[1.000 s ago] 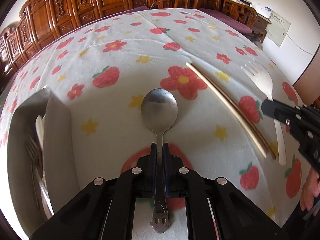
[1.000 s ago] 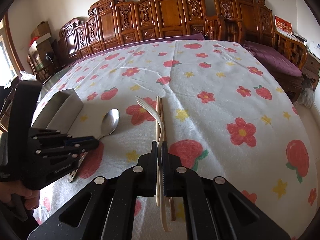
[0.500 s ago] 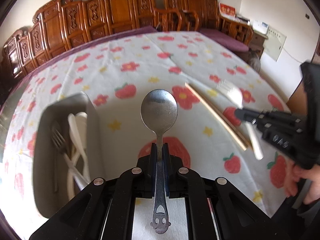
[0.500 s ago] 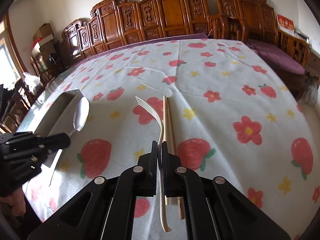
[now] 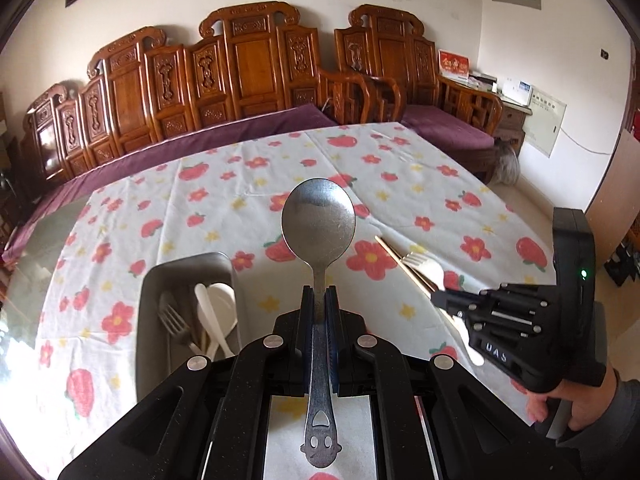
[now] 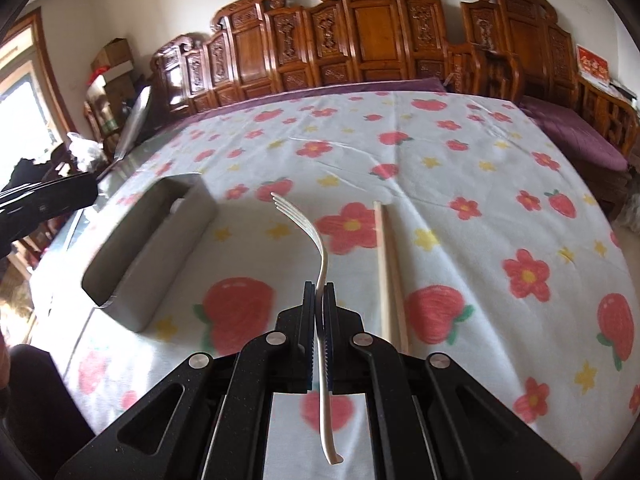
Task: Organize utensils
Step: 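Carry the metal spoon into the tray and open the left gripper while the right holds the white fork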
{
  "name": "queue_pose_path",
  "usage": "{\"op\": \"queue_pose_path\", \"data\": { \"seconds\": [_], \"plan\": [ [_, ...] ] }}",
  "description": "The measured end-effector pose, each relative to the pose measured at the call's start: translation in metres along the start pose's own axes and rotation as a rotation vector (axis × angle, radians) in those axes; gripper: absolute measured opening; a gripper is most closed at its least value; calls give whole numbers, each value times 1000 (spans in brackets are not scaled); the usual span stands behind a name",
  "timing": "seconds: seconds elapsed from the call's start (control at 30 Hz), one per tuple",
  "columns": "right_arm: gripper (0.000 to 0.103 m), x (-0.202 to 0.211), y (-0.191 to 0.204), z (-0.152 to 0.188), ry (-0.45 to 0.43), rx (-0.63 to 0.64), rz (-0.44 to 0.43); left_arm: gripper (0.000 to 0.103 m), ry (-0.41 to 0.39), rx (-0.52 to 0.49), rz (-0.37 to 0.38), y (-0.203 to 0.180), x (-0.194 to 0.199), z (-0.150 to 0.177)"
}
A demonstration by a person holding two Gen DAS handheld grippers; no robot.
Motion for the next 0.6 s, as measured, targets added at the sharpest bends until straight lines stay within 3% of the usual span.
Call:
{"op": "queue_pose_path", "data": {
  "seconds": [0.33, 0.6],
  "plan": [
    [5, 9, 38, -5, -27, 76, -38, 5, 3, 35, -52, 43, 2, 3],
    [5, -1, 44, 3, 0, 99, -34, 5, 59, 100, -98, 96, -19, 22]
  ]
}}
Point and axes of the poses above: each gripper's, at about its wrist camera, not at the fingertips, and x roughly against the way its jaws point, y to its left, z to its underside, the point moved 6 cm from there along -x, roughly the way its jaws point, and after that the axes turned 2 degrees about x, right-handed, at the moved point
